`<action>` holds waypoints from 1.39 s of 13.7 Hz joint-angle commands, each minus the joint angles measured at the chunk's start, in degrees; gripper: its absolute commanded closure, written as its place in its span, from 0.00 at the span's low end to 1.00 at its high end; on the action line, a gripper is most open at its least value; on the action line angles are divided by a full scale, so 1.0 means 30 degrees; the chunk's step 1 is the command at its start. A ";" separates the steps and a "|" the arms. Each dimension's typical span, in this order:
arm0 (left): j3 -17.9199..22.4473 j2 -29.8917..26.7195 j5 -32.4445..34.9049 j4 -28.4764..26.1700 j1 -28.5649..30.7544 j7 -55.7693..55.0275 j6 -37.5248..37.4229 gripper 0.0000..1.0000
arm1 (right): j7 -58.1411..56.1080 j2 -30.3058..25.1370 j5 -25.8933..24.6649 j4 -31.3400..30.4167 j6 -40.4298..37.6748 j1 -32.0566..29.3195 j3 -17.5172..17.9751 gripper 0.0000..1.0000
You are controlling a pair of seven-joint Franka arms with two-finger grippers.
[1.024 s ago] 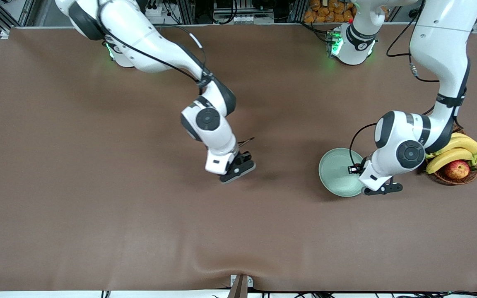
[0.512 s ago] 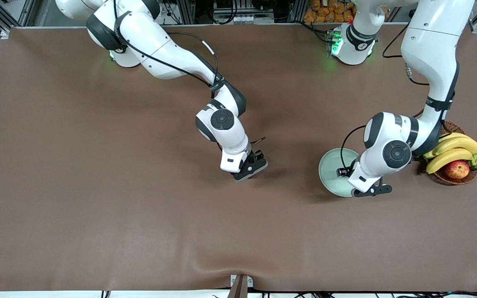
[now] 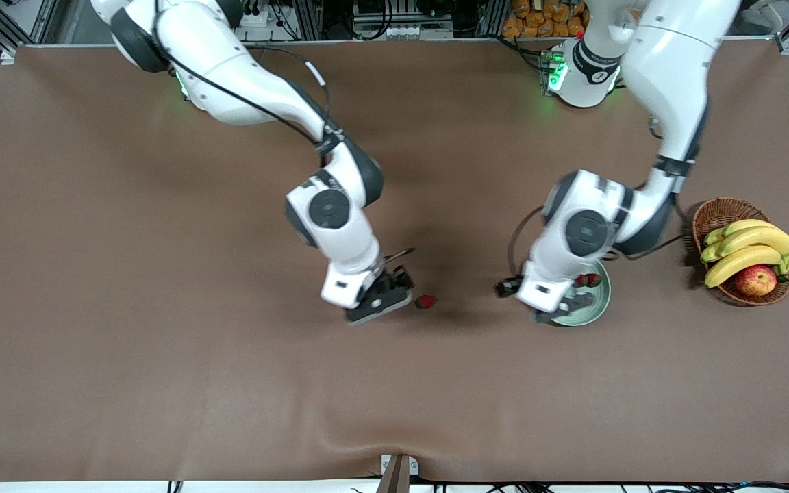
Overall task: Collect all strawberries into plate
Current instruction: 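Release the last strawberry mid-table with the right gripper while the left gripper withdraws, then grasp the last strawberry with the left gripper while the right gripper returns to rest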
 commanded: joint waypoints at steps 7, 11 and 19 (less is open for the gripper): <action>0.0201 0.6261 -0.0308 0.6058 -0.3492 -0.4604 0.3560 0.00 | -0.0443 -0.4483 -0.0091 -0.2404 -0.4175 -0.4340 0.0237 0.00; 0.0377 0.6997 -0.0308 0.6117 -0.3991 -0.4663 0.4997 0.05 | -0.1792 -0.6652 -0.0091 -0.4108 -0.5281 -0.6010 0.0266 0.00; 0.0406 0.6880 -0.0074 0.5796 -0.4314 -0.4575 0.4794 1.00 | -0.5593 -1.1544 0.0084 -0.4520 -1.1668 -1.0576 0.0324 0.00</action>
